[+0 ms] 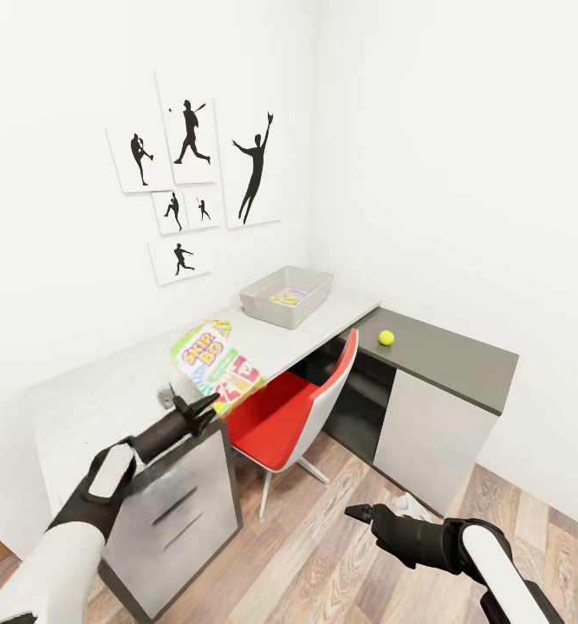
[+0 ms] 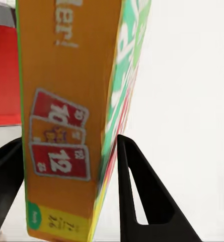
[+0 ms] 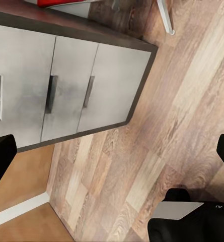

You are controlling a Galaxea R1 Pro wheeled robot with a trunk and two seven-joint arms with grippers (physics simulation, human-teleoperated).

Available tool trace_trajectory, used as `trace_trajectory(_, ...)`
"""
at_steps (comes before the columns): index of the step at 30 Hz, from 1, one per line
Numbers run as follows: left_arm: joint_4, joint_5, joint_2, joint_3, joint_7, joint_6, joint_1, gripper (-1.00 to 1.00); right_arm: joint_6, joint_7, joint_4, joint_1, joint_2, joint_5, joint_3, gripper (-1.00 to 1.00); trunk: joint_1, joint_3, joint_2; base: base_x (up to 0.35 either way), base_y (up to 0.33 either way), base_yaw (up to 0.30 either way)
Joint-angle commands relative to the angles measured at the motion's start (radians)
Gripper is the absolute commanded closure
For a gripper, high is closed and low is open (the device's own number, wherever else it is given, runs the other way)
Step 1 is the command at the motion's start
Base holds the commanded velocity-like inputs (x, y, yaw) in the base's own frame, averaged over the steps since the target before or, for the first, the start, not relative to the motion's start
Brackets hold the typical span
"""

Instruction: Put all the toys in the child's room - the three board games (two on the bed and one on the table), the two jigsaw puzzles on the table, and the tennis ball on the table - inside the toy box on the table in the child's room.

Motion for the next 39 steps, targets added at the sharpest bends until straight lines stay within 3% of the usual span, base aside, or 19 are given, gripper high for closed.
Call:
trace_trajectory(1,-0.081,-0.044,0.038,-0.015,0.011,0.070,0.000,1.00,0.000,-0.010,-0.001,-0.001,-0.001,-0.010,0.001,-1.00,0.000,-0.001,-0.001,0.000,0.000,0.000)
trace_trajectory(3,-0.156,-0.078,0.105,-0.040,0.020,0.116,0.000,1.00,0.000,-0.010,-0.001,0.000,-0.001,-0.010,0.001,-1.00,0.000,-0.001,-0.001,0.000,0.000,0.000)
trace_trajectory(6,-0.193,-0.098,0.251,-0.101,0.019,0.143,0.002,1.00,0.000,-0.011,-0.001,0.000,-0.002,-0.009,0.000,-1.00,0.000,-0.001,-0.001,0.000,0.000,0.000)
trace_trajectory(11,-0.132,-0.101,0.400,-0.148,-0.008,0.143,0.018,1.00,-0.001,-0.011,-0.012,-0.001,-0.005,-0.008,-0.002,-1.00,0.000,-0.001,-0.001,0.000,0.000,0.000)
trace_trajectory(13,-0.109,-0.101,0.430,-0.173,-0.055,0.143,0.024,1.00,-0.001,-0.011,-0.013,-0.001,-0.005,-0.008,-0.001,-1.00,0.000,-0.001,-0.001,0.000,0.000,0.000)
trace_trajectory(17,-0.094,-0.105,0.500,-0.291,-0.233,0.143,0.027,1.00,-0.003,-0.011,-0.014,-0.001,-0.006,-0.007,0.000,-1.00,0.000,-0.001,-0.001,0.000,0.000,0.000)
trace_trajectory(19,-0.091,-0.107,0.536,-0.333,-0.325,0.143,0.027,1.00,-0.003,-0.011,-0.016,-0.001,-0.006,-0.008,0.001,-1.00,0.000,-0.001,-0.001,0.000,0.000,0.000)
trace_trajectory(22,-0.089,-0.112,0.554,-0.354,-0.385,0.143,0.027,1.00,-0.003,-0.012,-0.017,-0.001,-0.004,-0.008,0.001,-1.00,0.000,-0.001,-0.001,0.000,0.000,0.000)
trace_trajectory(28,-0.093,-0.113,0.567,-0.361,-0.407,0.143,0.029,1.00,-0.003,-0.011,-0.018,-0.001,-0.005,-0.008,0.001,-1.00,0.000,-0.001,-0.001,-0.015,0.000,0.000)
trace_trajectory(33,-0.103,-0.107,0.593,-0.361,-0.440,0.143,0.031,1.00,-0.003,-0.012,-0.015,-0.001,-0.003,-0.007,0.001,-1.00,0.000,-0.001,-0.001,-0.036,0.000,0.000)
trace_trajectory(36,-0.104,-0.113,0.598,-0.361,-0.513,0.143,0.032,1.00,-0.003,-0.012,-0.014,-0.002,-0.001,-0.007,0.001,-1.00,-0.011,0.008,0.020,-0.004,0.000,0.000)
trace_trajectory(39,-0.104,-0.115,0.599,-0.362,-0.538,0.143,0.032,1.00,-0.003,-0.012,-0.013,-0.002,0.003,-0.007,0.001,-1.00,-0.023,0.018,0.041,0.000,0.000,0.000)
